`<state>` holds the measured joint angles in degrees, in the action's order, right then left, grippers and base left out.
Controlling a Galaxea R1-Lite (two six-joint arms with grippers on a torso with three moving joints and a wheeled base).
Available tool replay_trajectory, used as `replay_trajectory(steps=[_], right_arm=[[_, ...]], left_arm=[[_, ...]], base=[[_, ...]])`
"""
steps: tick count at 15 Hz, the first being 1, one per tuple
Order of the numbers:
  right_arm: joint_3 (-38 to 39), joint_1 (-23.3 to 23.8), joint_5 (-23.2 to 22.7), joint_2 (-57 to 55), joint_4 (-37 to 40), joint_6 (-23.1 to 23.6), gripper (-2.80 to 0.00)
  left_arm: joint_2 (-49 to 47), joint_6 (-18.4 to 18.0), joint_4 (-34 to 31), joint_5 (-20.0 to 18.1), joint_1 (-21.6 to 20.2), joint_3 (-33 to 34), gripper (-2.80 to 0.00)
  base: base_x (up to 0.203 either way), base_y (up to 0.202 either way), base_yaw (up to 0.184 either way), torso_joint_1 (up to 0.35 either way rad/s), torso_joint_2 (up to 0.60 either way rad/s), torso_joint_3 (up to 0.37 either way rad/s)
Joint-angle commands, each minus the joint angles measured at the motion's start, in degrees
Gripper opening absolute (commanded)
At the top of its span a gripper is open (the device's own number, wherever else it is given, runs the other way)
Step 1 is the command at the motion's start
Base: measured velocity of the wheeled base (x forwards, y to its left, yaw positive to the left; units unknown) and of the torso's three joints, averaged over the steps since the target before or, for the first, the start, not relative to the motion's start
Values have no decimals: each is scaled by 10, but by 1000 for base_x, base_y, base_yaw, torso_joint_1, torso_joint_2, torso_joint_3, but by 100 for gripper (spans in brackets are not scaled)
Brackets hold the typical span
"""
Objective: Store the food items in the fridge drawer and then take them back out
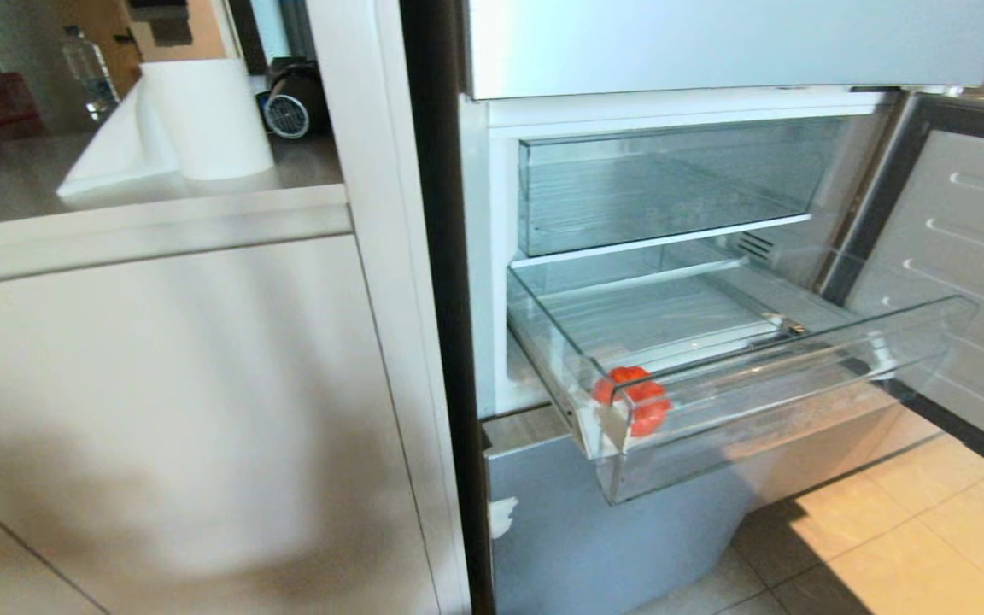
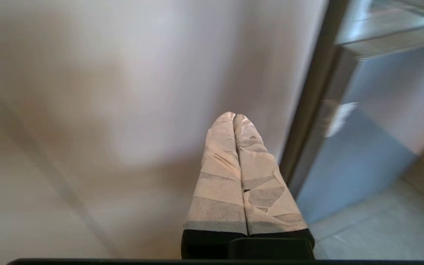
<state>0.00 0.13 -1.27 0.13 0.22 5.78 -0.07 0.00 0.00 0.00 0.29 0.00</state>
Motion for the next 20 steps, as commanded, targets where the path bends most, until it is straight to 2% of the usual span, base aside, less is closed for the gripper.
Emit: replay_trajectory(steps=[1, 6, 7, 9, 11, 13, 15, 18, 19, 20], right_arm=[[0, 0, -1, -1, 0, 1, -280], [0, 0, -7, -17, 0, -7, -280], [-2, 0, -7, -48, -8, -7, -280], [-27, 0, -5, -155, -74, -25, -280], [-85, 2, 5, -288, -150, -51, -280], [-216, 4, 20, -409, -185, -67, -280], [-363, -1, 28, -468, -142, -77, -280], [-580, -24, 19, -556, 103, -89, -280], [-631, -31, 10, -604, 176, -92, -280], [-659, -36, 3, -643, 214, -94, -280]], left_arm=[[0, 0, 0, 0, 0, 0, -280], [0, 0, 0, 0, 0, 0, -280], [0, 0, 0, 0, 0, 0, -280], [0, 0, 0, 0, 0, 0, -280], [0, 0, 0, 0, 1, 0, -280], [0, 0, 0, 0, 0, 0, -280], [0, 0, 0, 0, 1, 0, -280], [0, 0, 0, 1, 0, 0, -280], [0, 0, 0, 1, 1, 0, -280], [0, 0, -1, 0, 1, 0, -280]], base=[[1, -13, 171, -1, 1, 2], [2, -5, 100, 3, 2, 2], [0, 0, 0, 0, 0, 0], [0, 0, 0, 0, 0, 0], [0, 0, 0, 0, 0, 0], [0, 0, 0, 0, 0, 0], [0, 0, 0, 0, 0, 0], [0, 0, 0, 0, 0, 0], [0, 0, 0, 0, 0, 0], [0, 0, 0, 0, 0, 0]])
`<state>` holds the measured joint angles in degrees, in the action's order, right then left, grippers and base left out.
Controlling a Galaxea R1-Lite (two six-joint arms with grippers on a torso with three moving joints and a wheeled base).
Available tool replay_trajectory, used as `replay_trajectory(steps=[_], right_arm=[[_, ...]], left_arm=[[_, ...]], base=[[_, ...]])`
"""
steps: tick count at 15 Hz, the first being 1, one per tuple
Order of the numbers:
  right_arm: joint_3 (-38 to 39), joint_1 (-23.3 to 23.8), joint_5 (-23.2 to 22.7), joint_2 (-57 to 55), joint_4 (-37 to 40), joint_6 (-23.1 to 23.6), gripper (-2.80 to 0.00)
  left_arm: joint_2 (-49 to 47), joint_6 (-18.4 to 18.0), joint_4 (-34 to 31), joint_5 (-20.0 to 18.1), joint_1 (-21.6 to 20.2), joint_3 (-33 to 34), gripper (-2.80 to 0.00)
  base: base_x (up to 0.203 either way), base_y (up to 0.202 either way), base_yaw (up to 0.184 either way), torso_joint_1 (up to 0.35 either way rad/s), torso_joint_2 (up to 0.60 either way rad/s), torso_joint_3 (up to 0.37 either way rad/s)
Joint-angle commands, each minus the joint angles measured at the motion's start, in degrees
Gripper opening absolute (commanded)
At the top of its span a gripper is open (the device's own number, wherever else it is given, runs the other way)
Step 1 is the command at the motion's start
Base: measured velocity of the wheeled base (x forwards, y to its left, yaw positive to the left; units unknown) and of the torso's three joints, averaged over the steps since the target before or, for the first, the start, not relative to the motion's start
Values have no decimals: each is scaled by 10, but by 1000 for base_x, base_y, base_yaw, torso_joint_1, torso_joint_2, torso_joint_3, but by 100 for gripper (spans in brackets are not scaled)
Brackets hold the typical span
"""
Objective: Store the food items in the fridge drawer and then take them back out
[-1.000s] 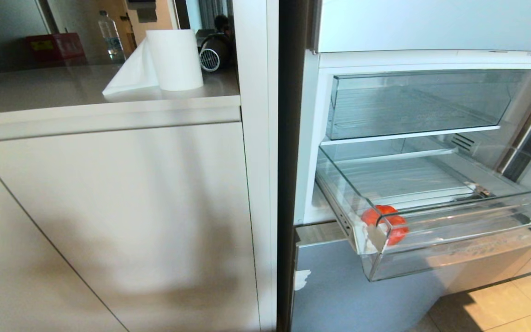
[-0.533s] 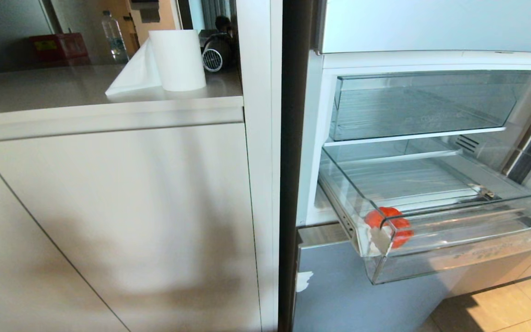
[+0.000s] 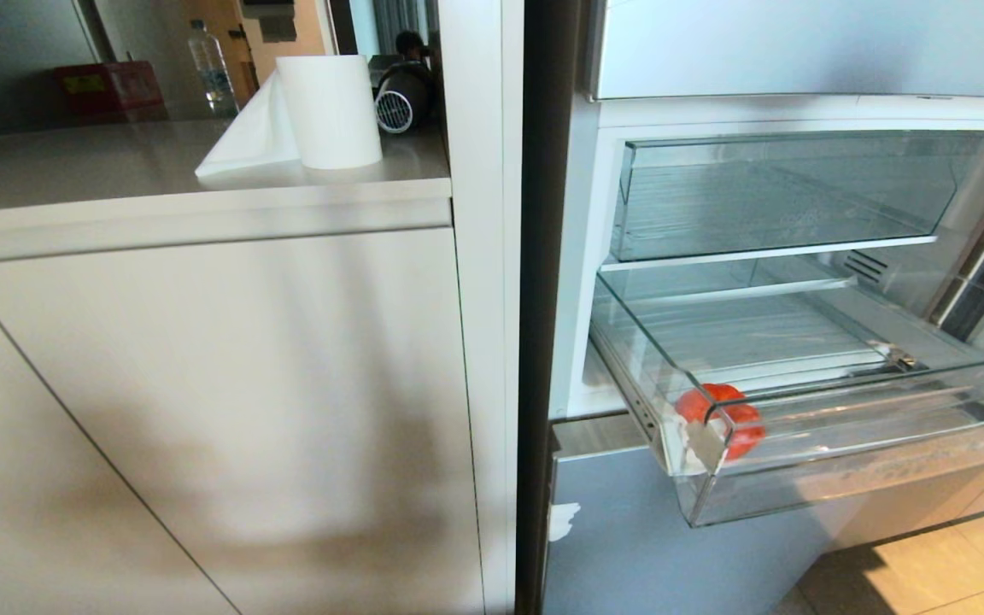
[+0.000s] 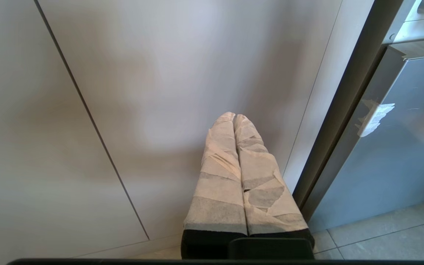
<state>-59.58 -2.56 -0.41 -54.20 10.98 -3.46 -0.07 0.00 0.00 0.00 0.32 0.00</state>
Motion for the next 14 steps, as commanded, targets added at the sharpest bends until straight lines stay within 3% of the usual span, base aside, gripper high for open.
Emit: replay_trajectory(steps=[1, 8, 14], right_arm=[[-87, -13, -10, -139, 130, -4, -280], [-304, -71, -69, -338, 330, -25, -280], [-447, -135, -71, -459, 476, -40, -280]], left_arm=[[0, 0, 0, 0, 0, 0, -280], [0, 0, 0, 0, -1, 0, -280], [0, 0, 0, 0, 0, 0, -280]], base=[[0, 0, 0, 0, 0, 0], [0, 0, 0, 0, 0, 0], [0, 0, 0, 0, 0, 0]])
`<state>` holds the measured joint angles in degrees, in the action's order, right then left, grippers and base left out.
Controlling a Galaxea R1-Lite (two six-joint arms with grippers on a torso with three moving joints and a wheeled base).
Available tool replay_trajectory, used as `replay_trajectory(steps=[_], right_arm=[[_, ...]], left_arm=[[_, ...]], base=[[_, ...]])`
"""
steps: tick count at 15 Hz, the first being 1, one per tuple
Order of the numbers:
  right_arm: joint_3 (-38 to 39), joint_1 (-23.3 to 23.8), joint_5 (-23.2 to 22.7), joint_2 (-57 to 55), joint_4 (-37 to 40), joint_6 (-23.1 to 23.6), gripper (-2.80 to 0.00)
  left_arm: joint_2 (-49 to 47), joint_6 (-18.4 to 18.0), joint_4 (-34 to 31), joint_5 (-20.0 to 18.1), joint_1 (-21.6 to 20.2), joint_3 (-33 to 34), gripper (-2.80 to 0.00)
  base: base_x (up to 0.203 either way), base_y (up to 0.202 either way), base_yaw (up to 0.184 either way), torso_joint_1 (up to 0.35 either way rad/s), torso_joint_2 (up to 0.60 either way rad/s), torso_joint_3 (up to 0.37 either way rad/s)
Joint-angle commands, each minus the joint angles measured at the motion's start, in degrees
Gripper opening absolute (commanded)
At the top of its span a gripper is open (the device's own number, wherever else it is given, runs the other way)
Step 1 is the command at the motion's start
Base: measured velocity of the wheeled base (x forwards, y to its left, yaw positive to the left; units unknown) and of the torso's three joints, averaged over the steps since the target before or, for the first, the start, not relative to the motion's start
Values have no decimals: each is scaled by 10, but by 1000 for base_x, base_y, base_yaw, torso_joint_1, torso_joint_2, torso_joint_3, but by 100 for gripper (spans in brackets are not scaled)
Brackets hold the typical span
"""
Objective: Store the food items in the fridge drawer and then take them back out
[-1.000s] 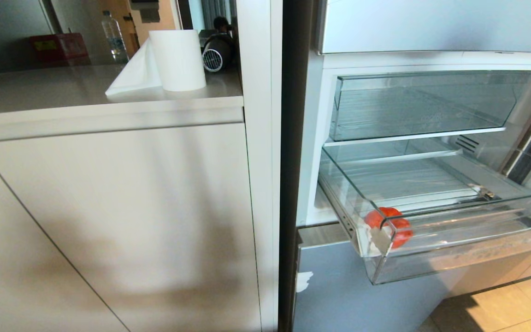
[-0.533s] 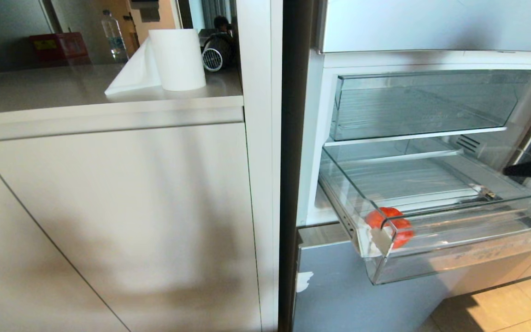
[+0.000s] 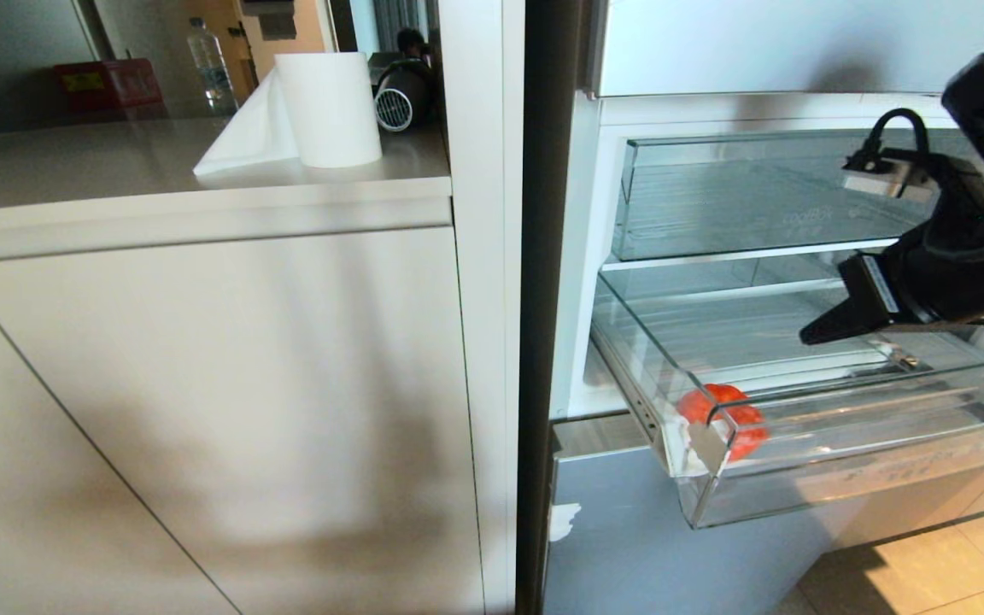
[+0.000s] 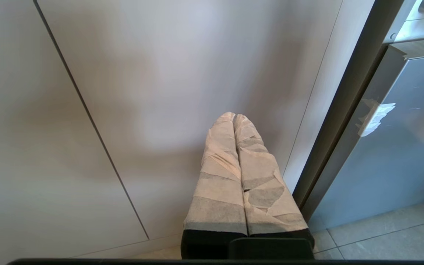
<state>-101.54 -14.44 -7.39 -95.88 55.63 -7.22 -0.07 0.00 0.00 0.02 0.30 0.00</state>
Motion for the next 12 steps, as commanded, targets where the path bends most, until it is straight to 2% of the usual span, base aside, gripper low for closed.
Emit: replay_trajectory(steps=[1, 3, 7, 12], right_arm=[[-33, -28, 0, -48, 32, -16, 0], [-60, -34, 4, -63, 33, -30, 0], [-66, -39, 41, -102, 33, -30, 0], [-62, -39, 44, -133, 33, -31, 0]], left_arm=[[0, 0, 0, 0, 0, 0, -280], [0, 0, 0, 0, 0, 0, -280], [0, 0, 0, 1, 0, 0, -280], [0, 0, 0, 1, 0, 0, -280]], base=[[0, 0, 0, 0, 0, 0], [0, 0, 0, 0, 0, 0], [0, 0, 0, 0, 0, 0], [0, 0, 0, 0, 0, 0]])
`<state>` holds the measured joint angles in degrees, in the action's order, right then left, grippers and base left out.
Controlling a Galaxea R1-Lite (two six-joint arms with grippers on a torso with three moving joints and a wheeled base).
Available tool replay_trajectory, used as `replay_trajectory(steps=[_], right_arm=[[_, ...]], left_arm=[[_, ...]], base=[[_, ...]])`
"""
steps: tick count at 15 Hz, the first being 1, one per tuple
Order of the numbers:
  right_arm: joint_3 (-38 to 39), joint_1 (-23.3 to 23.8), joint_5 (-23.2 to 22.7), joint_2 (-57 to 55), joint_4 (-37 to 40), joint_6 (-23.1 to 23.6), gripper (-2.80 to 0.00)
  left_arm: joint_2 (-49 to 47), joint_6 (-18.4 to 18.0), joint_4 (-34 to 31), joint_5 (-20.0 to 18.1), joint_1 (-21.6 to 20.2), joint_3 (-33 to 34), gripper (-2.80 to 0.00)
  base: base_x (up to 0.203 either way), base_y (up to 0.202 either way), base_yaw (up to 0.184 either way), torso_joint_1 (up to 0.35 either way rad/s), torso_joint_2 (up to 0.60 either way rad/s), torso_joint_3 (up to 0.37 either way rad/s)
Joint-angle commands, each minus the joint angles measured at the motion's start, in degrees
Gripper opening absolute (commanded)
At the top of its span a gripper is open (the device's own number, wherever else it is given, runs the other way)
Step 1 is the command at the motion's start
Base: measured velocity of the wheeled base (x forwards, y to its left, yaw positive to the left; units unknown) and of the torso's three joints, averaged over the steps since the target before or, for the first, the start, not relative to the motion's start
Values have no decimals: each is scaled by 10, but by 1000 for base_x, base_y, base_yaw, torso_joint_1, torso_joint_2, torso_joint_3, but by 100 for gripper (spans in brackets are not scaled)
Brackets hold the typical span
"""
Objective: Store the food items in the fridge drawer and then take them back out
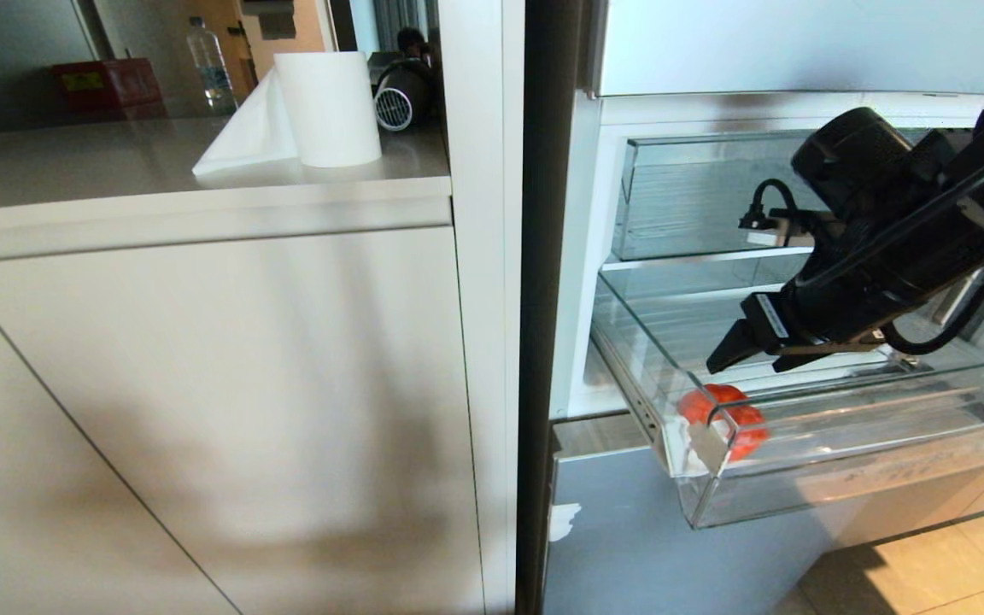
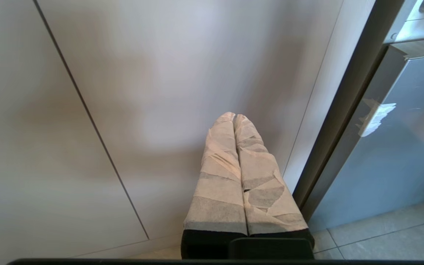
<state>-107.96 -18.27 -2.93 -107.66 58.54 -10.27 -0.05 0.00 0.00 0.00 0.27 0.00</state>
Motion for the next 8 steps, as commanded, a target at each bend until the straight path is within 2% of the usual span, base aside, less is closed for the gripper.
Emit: replay_trajectory(steps=[1, 8], right_arm=[[2, 0, -1, -24, 3, -1, 0], [6, -1, -1, -53, 5, -2, 0]], left_arm=[[0, 0, 0, 1, 1, 0, -280], [0, 0, 0, 0, 1, 0, -280]], base=[[0, 0, 0, 0, 0, 0], [0, 0, 0, 0, 0, 0]])
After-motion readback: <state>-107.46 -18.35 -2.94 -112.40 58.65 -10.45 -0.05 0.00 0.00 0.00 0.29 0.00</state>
